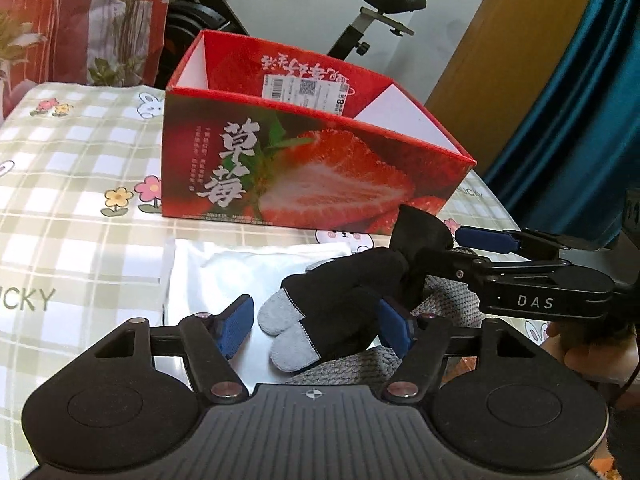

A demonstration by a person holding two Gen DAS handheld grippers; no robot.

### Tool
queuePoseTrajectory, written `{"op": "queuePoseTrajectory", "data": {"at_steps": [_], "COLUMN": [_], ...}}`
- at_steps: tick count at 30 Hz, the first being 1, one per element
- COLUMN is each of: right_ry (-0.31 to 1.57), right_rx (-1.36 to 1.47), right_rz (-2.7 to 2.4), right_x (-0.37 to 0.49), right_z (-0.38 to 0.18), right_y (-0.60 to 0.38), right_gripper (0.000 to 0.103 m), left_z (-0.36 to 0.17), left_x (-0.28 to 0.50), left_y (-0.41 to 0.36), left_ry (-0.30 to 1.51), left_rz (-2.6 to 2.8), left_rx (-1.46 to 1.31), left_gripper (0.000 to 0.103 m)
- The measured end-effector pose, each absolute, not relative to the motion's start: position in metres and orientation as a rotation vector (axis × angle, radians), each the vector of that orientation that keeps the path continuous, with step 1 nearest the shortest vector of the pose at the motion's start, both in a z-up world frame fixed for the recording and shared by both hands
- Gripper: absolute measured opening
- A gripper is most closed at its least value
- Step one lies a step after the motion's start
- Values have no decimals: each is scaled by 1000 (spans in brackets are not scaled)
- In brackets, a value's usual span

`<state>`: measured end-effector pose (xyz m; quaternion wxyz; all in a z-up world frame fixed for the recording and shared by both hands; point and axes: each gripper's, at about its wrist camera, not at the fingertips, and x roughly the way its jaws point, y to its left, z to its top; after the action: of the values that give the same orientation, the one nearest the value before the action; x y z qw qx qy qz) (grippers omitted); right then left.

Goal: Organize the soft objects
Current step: 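Lower the left tool and grasp the black-and-grey glove, then lift the glove with the left gripper and carry it over the red box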

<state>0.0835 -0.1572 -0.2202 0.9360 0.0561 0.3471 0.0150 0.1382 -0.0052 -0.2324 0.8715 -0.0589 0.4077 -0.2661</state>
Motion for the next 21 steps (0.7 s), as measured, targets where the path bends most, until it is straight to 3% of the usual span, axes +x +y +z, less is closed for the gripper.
{"op": "queuePoseTrajectory", "data": {"at_steps": [3,13,15,19,21], "right_ry": [714,756,768,773,773], "right_rx": [126,217,248,265,268], "right_rz": [26,35,52,68,75], "right_x": [89,113,114,113,112], "right_z": [-224,-237,-239,-239,-238], "right_y": [-162,-185,-187,-188,-187], "right_gripper": [70,69,63,44,26], "left_z": [-238,-237,-238,-239,-240], "left_x": [141,143,143,143,144], "left_y": [-8,-14,-19,-23,-23], "left_ry": [869,861,861,869,869], "left_rz": [-560,-582,-594,-615,-624], "left_rx": [-134,-121,-112,-101,-107], "left_gripper": [65,65,64,37,27]}}
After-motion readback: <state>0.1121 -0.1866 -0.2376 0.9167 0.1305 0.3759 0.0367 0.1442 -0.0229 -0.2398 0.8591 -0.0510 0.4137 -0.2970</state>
